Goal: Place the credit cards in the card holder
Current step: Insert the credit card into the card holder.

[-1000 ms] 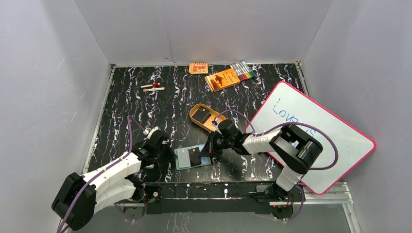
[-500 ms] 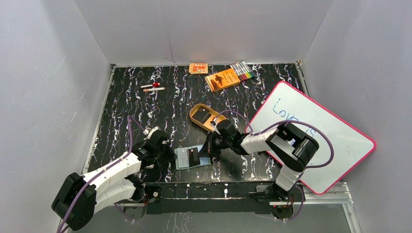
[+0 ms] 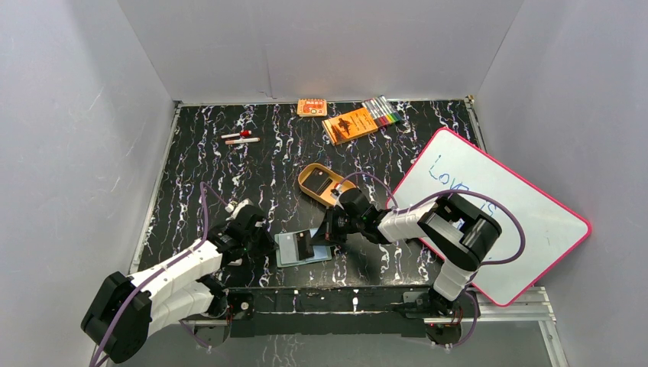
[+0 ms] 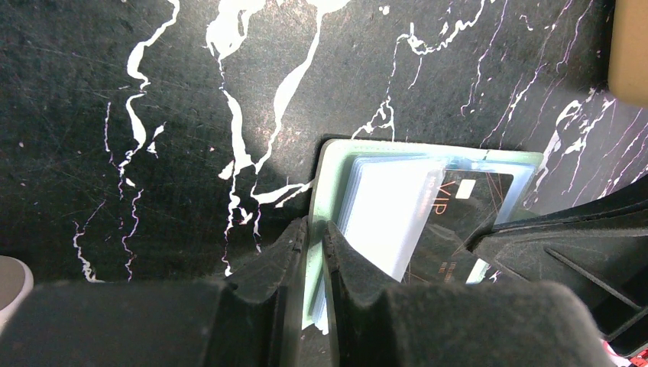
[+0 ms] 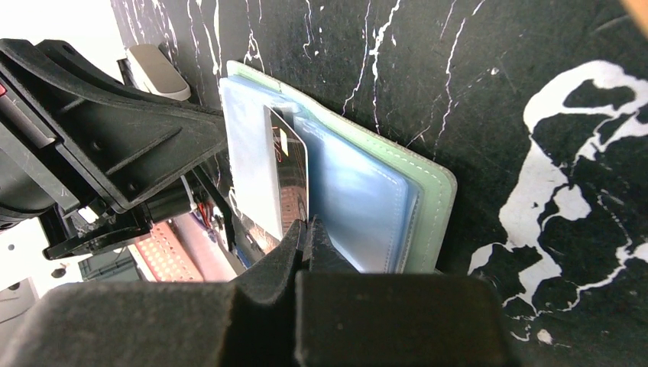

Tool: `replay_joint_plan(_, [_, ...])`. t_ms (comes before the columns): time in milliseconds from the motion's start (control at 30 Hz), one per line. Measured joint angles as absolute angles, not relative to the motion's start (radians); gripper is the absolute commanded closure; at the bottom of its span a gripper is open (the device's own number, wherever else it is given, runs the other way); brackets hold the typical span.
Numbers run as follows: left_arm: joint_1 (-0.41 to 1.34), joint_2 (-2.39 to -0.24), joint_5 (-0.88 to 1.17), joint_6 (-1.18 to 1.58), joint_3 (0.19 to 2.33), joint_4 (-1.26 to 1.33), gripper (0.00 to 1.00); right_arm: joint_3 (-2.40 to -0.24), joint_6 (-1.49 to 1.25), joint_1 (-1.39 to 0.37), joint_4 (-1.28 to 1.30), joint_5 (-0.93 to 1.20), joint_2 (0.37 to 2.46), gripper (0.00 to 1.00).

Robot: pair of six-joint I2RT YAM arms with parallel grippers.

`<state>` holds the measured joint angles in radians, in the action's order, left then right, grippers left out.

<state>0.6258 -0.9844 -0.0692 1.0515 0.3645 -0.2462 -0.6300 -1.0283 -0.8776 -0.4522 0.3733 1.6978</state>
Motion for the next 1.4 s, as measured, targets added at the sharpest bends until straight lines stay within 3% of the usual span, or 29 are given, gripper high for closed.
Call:
replay_joint_plan(900, [0.626, -0.984, -0.067, 1.057, 0.358, -0.229, 0.88, -0.706, -1.055, -0.921, -0.490, 0.408, 1.787, 1.00])
replay_joint_plan(1167, [0.626, -0.984, -0.066, 1.060, 0.354, -0.220, 0.88, -0.720, -1.064, -0.933, -0.474, 0.406, 1.792, 0.61])
replay_joint_plan(1400, [0.626, -0.984, -0.066, 1.060, 0.354, -0.218, 0.88, -0.720, -1.060, -0.937, -0.458, 0.402, 1.776, 0.54])
